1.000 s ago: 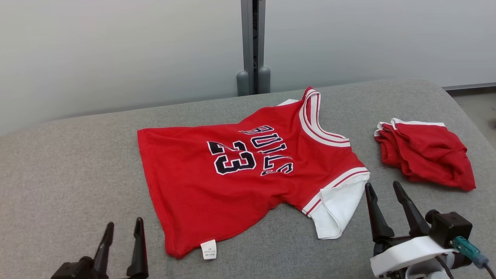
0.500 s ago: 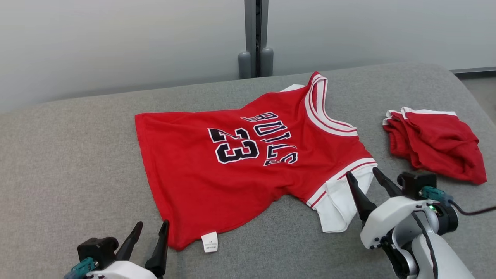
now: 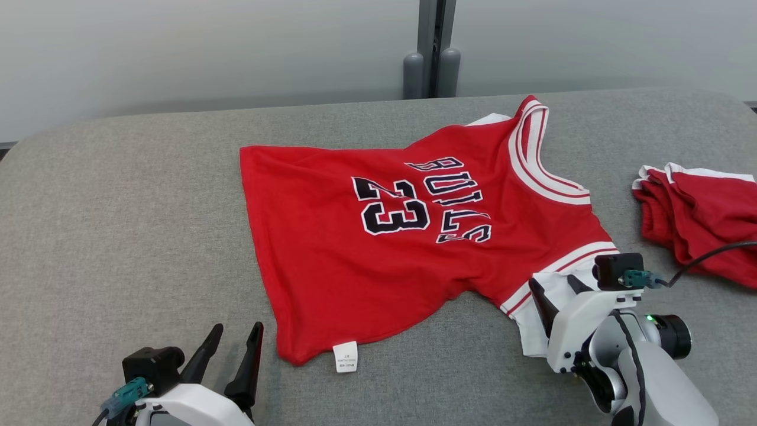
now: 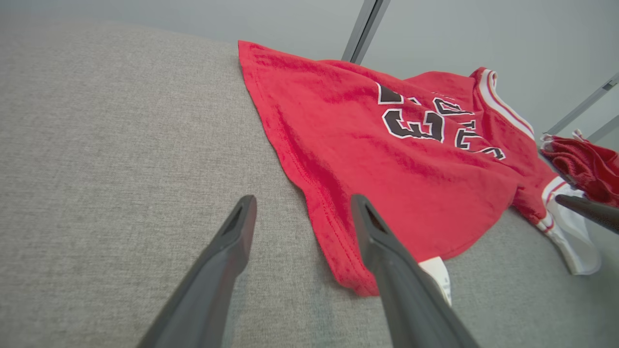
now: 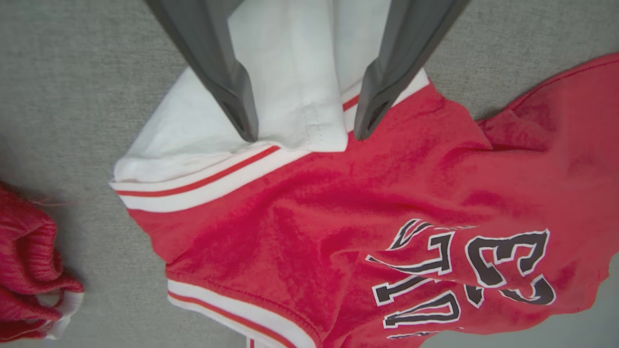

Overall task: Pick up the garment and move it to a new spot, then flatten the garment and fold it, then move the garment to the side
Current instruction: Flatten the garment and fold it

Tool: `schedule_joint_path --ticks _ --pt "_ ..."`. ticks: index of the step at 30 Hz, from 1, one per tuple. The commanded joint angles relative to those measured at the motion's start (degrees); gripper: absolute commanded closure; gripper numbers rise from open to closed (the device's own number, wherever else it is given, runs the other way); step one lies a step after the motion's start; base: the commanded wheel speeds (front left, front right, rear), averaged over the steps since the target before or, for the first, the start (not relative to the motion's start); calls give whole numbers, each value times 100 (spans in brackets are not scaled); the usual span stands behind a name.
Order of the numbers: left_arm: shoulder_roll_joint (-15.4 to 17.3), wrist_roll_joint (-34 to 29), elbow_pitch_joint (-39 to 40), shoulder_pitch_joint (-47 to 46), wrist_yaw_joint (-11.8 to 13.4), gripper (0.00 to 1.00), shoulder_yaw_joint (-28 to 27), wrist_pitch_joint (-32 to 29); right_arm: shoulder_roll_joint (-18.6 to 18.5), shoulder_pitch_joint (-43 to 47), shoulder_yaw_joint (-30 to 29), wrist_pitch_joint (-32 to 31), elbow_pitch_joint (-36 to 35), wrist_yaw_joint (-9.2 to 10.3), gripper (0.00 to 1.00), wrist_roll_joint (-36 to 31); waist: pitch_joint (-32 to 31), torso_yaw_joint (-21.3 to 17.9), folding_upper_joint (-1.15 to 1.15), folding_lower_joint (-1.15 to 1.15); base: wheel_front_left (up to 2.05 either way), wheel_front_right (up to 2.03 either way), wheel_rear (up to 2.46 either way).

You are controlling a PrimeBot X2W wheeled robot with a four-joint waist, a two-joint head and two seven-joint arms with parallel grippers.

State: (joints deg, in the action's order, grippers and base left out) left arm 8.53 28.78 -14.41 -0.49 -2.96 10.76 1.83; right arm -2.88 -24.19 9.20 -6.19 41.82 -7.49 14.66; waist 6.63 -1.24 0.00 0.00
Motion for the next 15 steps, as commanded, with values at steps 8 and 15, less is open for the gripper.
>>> schedule_joint_path --ticks 8,15 --pt "62 56 -133 -148 -54 0 37 82 -19 -272 131 180 566 -1 0 250 11 138 0 0 0 0 0" --pt "70 78 -209 -143 -55 0 69 115 -20 -464 147 421 996 -1 84 315 -5 122 0 0 0 0 0"
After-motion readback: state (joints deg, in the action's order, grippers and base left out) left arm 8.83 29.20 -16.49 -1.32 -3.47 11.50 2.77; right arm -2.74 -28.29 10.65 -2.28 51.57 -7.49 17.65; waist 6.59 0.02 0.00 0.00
